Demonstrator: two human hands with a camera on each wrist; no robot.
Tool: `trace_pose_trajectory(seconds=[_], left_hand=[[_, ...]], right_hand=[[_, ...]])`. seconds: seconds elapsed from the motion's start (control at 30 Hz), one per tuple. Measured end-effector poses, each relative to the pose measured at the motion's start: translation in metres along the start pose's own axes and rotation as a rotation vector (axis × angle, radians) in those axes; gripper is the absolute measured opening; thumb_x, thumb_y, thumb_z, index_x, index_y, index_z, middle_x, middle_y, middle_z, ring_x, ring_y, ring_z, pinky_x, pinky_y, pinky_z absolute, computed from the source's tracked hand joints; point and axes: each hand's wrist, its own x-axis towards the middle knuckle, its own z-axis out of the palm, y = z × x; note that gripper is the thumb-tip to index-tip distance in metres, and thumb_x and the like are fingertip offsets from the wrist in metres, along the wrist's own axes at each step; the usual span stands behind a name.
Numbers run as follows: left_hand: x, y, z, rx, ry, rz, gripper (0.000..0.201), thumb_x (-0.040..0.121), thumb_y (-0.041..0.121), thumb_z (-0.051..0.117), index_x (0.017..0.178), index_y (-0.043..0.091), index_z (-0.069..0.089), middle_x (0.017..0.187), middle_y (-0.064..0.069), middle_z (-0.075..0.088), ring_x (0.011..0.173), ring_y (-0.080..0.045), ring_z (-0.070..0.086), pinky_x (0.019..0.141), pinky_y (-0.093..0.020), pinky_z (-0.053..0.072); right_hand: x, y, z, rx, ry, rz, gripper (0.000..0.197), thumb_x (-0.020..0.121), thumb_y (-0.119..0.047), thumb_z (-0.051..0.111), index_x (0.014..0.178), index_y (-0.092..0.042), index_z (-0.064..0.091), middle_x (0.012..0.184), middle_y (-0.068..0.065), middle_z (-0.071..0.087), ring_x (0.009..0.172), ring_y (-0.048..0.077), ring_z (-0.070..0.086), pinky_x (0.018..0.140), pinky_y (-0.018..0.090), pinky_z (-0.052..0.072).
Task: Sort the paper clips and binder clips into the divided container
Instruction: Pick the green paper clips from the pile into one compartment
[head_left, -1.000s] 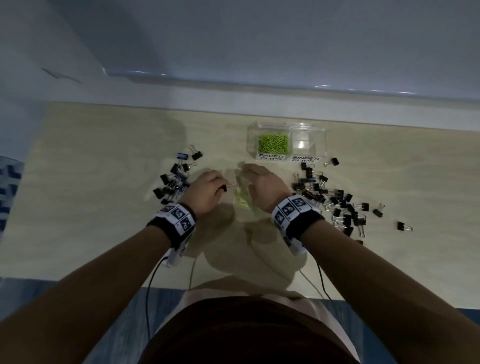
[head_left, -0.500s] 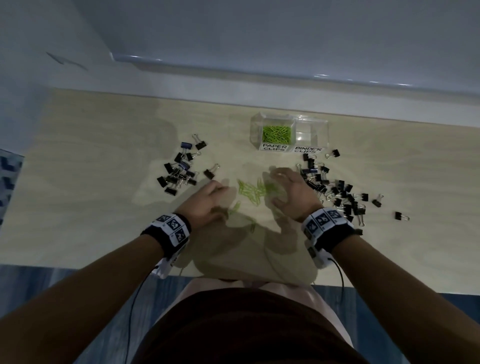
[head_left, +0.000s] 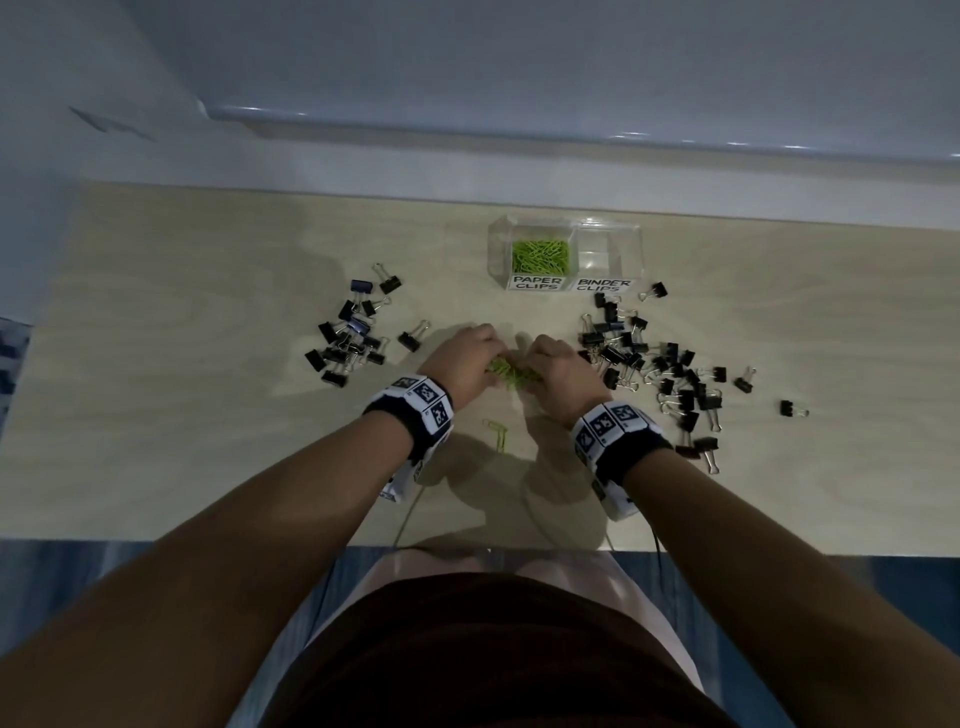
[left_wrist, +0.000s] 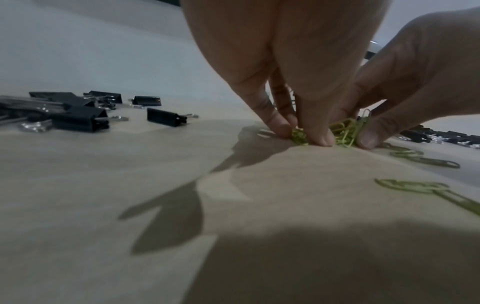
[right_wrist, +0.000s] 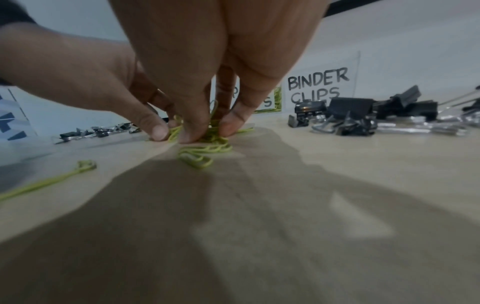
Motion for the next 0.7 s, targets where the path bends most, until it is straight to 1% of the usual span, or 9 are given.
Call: trace_pose_trajectory(seconds=[0.1,0.17,0.23,0.33,0.4,0.47,0.53,0.6,0.7], left_hand=[[0.0,0.003,0.001,0.028,-0.023,-0.017,0.027,0.086,0.015,0.061,0.112,0.007,0.06,0.113,-0.01,0.057,0.104,-0.027,0.054,0.089,-0.036,0.043],[0.001,0.006,0.002,0.048,-0.029,-0.03,0.021,0.088,0.015,0.058,0.107,0.007,0.061,0.112,-0.01,0.057,0.101,-0.028,0.055,0.086,-0.036,0.044],[0.002,0.009,0.003,0.071,-0.032,-0.037,0.017,0.087,0.015,0.057,0.101,0.006,0.061,0.108,-0.012,0.056,0.097,-0.03,0.056,0.082,-0.037,0.044],[0.006,0.016,0.002,0.146,-0.037,-0.017,0.014,0.087,0.012,0.053,0.094,0.002,0.058,0.103,-0.016,0.054,0.091,-0.034,0.055,0.077,-0.04,0.043],[0.009,0.019,0.001,0.19,-0.041,0.011,0.014,0.086,0.008,0.05,0.096,-0.001,0.057,0.102,-0.018,0.054,0.092,-0.035,0.055,0.076,-0.041,0.043],[0.011,0.018,-0.002,0.196,-0.042,0.02,0.017,0.085,0.009,0.052,0.099,-0.001,0.058,0.103,-0.018,0.056,0.094,-0.034,0.055,0.078,-0.041,0.044],[0.013,0.015,-0.006,0.133,-0.018,-0.011,0.015,0.083,0.012,0.056,0.094,0.002,0.059,0.098,-0.015,0.059,0.092,-0.032,0.056,0.078,-0.039,0.044],[0.016,0.012,-0.014,-0.021,0.052,-0.073,0.01,0.081,0.012,0.061,0.086,0.004,0.062,0.09,-0.012,0.061,0.084,-0.029,0.058,0.074,-0.033,0.044],[0.025,0.018,-0.037,-0.267,0.21,-0.124,0.007,0.078,0.009,0.066,0.082,0.004,0.066,0.083,-0.01,0.066,0.072,-0.022,0.059,0.071,-0.032,0.049]], right_hand=[[-0.004,0.001,0.0,-0.021,0.062,-0.035,0.023,0.079,0.001,0.062,0.099,-0.007,0.068,0.089,0.019,0.058,0.079,0.038,0.057,0.068,0.048,0.053],[-0.005,0.003,-0.001,-0.027,0.089,-0.053,0.017,0.08,0.0,0.06,0.093,-0.007,0.068,0.085,0.02,0.059,0.075,0.038,0.058,0.062,0.048,0.054],[-0.006,0.006,-0.002,-0.016,0.097,-0.04,0.014,0.081,-0.002,0.057,0.09,-0.004,0.068,0.083,0.02,0.06,0.073,0.037,0.059,0.062,0.047,0.054],[-0.005,0.012,-0.005,0.049,0.122,0.012,0.011,0.075,-0.002,0.059,0.079,0.0,0.069,0.079,0.016,0.061,0.068,0.033,0.059,0.062,0.045,0.053],[-0.003,0.014,-0.01,0.145,0.176,0.06,0.008,0.071,0.002,0.063,0.073,-0.002,0.069,0.075,0.013,0.064,0.064,0.029,0.06,0.063,0.042,0.054],[0.001,0.013,-0.022,0.283,0.245,0.137,0.009,0.073,0.002,0.068,0.074,-0.006,0.071,0.076,0.008,0.067,0.065,0.02,0.062,0.066,0.035,0.056],[0.008,0.01,-0.04,0.415,0.276,0.232,0.005,0.077,-0.004,0.07,0.079,-0.009,0.071,0.079,0.001,0.069,0.069,0.013,0.064,0.067,0.027,0.056],[0.025,0.009,-0.06,0.496,0.331,0.273,0.002,0.079,-0.009,0.07,0.081,-0.011,0.071,0.079,0.0,0.07,0.071,0.012,0.066,0.065,0.024,0.056],[0.061,0.007,-0.089,0.502,0.44,0.278,0.003,0.079,-0.015,0.069,0.079,-0.014,0.072,0.077,0.0,0.072,0.07,0.012,0.067,0.066,0.027,0.058]])
